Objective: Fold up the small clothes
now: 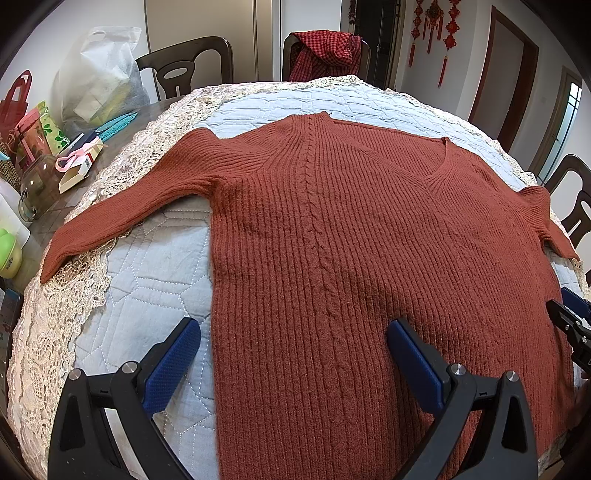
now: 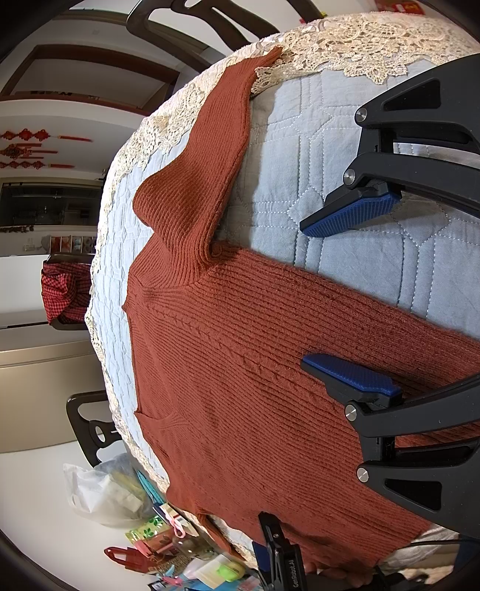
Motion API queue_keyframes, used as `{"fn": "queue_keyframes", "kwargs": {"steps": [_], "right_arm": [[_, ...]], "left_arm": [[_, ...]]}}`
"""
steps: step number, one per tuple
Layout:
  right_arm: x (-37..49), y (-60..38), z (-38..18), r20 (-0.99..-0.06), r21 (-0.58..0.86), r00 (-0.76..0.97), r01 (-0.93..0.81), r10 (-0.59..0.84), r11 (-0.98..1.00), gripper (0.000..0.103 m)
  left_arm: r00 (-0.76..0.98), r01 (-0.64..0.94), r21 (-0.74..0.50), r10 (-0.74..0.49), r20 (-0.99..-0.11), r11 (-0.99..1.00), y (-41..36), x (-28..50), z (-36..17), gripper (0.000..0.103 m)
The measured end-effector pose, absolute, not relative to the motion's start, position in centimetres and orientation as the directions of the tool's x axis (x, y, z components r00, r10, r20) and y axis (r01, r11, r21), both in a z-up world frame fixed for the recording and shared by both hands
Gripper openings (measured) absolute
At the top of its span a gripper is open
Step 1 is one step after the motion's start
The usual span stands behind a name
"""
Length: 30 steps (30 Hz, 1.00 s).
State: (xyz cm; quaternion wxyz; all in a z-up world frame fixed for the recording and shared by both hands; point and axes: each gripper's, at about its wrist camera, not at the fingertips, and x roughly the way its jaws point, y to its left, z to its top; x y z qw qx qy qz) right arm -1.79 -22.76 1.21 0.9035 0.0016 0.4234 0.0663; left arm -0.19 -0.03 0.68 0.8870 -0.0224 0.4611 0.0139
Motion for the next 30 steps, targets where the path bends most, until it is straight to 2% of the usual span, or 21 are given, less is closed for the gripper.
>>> {"fn": "queue_keyframes", "kwargs": {"steps": [30], "right_arm": [[-1.81,-22.76,1.21,-0.764,0.061,0.634,-0.118,0.123,0.991,0.066]], "left_arm": [[0.580,-0.050,-0.025,0.009,-0.815,0.998,0.08,-0.30,0.39,0.103]]}}
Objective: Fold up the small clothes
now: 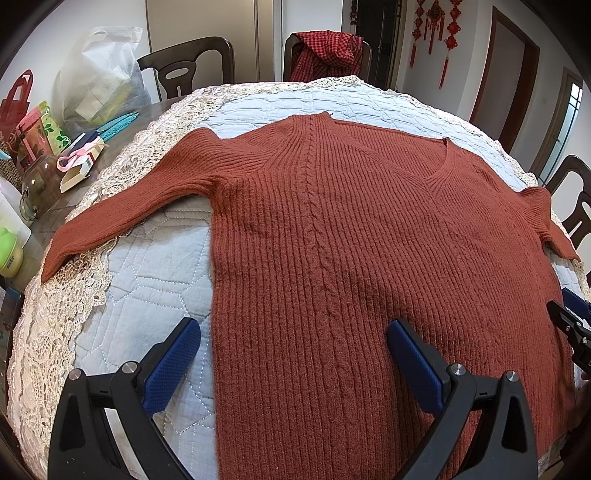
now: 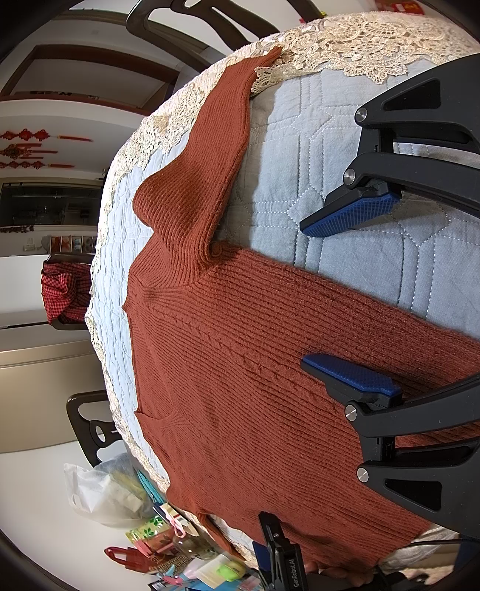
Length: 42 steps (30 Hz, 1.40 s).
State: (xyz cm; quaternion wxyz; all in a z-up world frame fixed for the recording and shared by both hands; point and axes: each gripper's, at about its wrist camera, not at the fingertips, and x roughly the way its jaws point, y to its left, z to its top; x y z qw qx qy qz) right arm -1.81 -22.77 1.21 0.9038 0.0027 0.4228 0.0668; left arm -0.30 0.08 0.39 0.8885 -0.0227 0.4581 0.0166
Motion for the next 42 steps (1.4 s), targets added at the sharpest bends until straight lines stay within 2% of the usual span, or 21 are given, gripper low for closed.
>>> {"fn": "queue_keyframes", "kwargs": {"steps": [42], "right_arm": [[-1.81,-22.79,1.21,-0.763,0.064,0.634,-0.119,0.125,0.991,0.066]], "left_arm": [[0.588,-0.072,-0.012,0.033,-0.808,0.997,-0.43,-0.70,0.17,0.103]]}}
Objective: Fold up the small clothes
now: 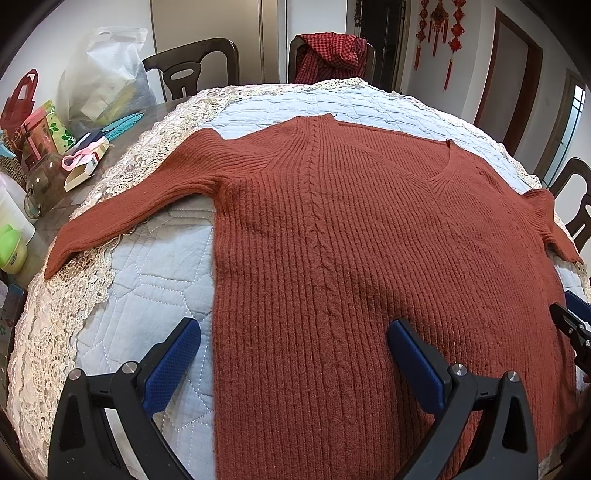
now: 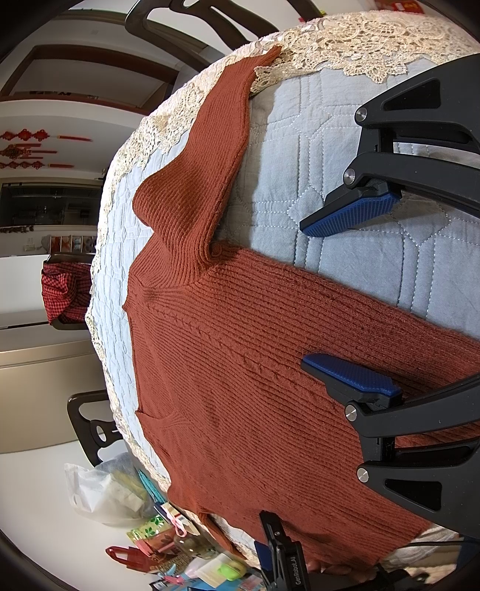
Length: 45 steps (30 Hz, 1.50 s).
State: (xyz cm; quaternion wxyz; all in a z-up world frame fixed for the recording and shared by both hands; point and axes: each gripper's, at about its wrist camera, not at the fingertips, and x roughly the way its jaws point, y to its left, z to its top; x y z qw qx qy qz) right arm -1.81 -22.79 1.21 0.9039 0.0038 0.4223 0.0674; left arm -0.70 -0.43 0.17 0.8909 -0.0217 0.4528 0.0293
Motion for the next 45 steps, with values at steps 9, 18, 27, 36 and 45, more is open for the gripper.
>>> {"fn": "queue_keyframes", "kwargs": {"steps": [9,18,27,36,45], "right_arm": [[-1.83,-22.81,1.20,-0.763,0.065,0.634,-0.119,0.126,0.991,0.066],[-1.81,-22.79,1.30,-0.764,0.059,0.633,-0.117,0.121,0.991,0.066],[-1.73,-22.68,1.41,-0.771,0.065,0.624,-0.118,0.125,0.991,0.067],[-1.28,-22.74,1.54,-0.783,0.072,0.606,-0.133,0.139,0.988,0.067],[-1.50,-22.84,1.43,-0.779,0.075,0.611,-0.131,0.140,0.989,0.067]], "left_arm": [[0.588,-0.071,-0.012,0.033,-0.808,0.997,-0.43,-0.71,0.16,0.103],[0.589,-0.073,-0.009,0.036,-0.807,0.997,-0.42,-0.77,0.19,0.103],[0.583,-0.073,-0.009,0.036,-0.812,0.997,-0.48,-0.68,0.23,0.103],[0.578,-0.073,-0.008,0.036,-0.816,0.997,-0.50,-0.66,0.20,0.103],[0.580,-0.073,-0.008,0.036,-0.814,0.997,-0.54,-0.75,0.19,0.103]]}}
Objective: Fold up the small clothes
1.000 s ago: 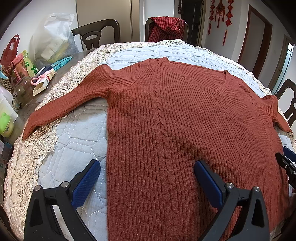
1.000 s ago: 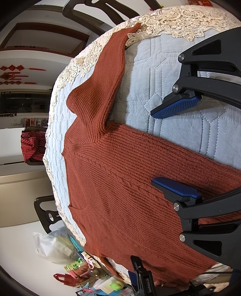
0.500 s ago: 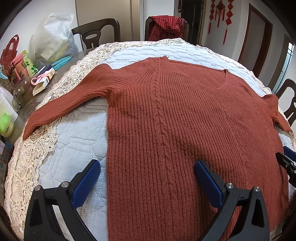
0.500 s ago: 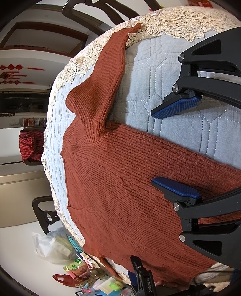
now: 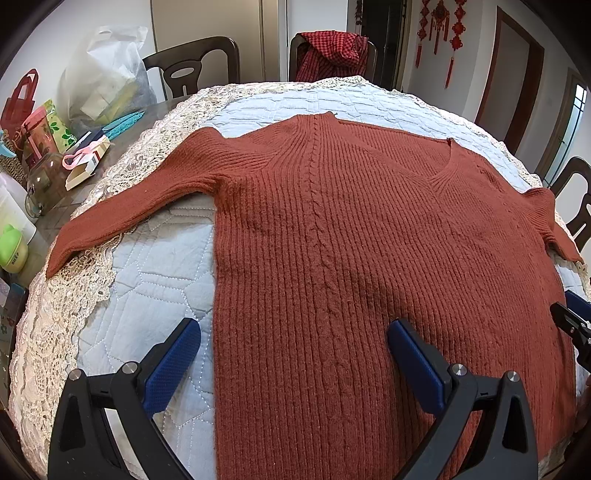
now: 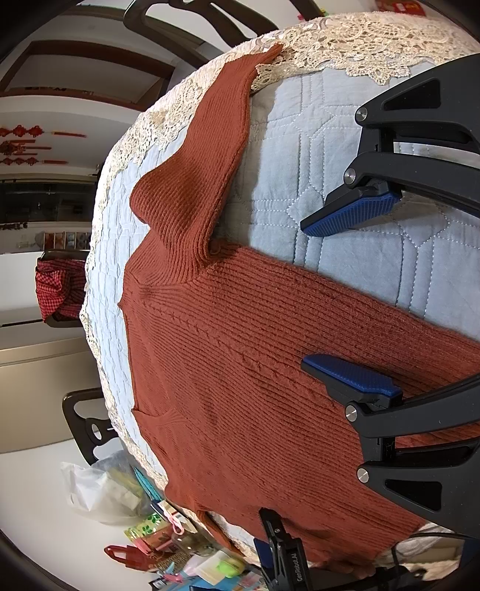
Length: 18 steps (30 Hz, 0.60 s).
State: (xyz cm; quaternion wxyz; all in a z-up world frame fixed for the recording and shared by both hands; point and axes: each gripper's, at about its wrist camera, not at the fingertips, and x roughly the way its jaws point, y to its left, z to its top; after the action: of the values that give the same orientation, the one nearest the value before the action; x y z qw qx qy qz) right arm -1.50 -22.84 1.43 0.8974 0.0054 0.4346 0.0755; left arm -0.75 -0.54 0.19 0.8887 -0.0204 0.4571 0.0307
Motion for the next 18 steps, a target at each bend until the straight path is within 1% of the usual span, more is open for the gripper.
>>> {"fn": "queue_keyframes", "kwargs": {"steps": [15,18], "right_arm": [[-1.49,-23.00,1.42,-0.785,0.077,0.604,-0.121,0.136,0.990,0.067],[-1.49,-23.03,1.64,-0.788,0.090,0.599,-0.116,0.142,0.989,0.067]], "left_arm": [[0.584,-0.077,-0.017,0.031,-0.811,0.997,-0.41,-0.83,0.29,0.103],[0.586,-0.080,-0.034,0.020,-0.810,0.996,-0.17,-0.93,0.47,0.102]]}}
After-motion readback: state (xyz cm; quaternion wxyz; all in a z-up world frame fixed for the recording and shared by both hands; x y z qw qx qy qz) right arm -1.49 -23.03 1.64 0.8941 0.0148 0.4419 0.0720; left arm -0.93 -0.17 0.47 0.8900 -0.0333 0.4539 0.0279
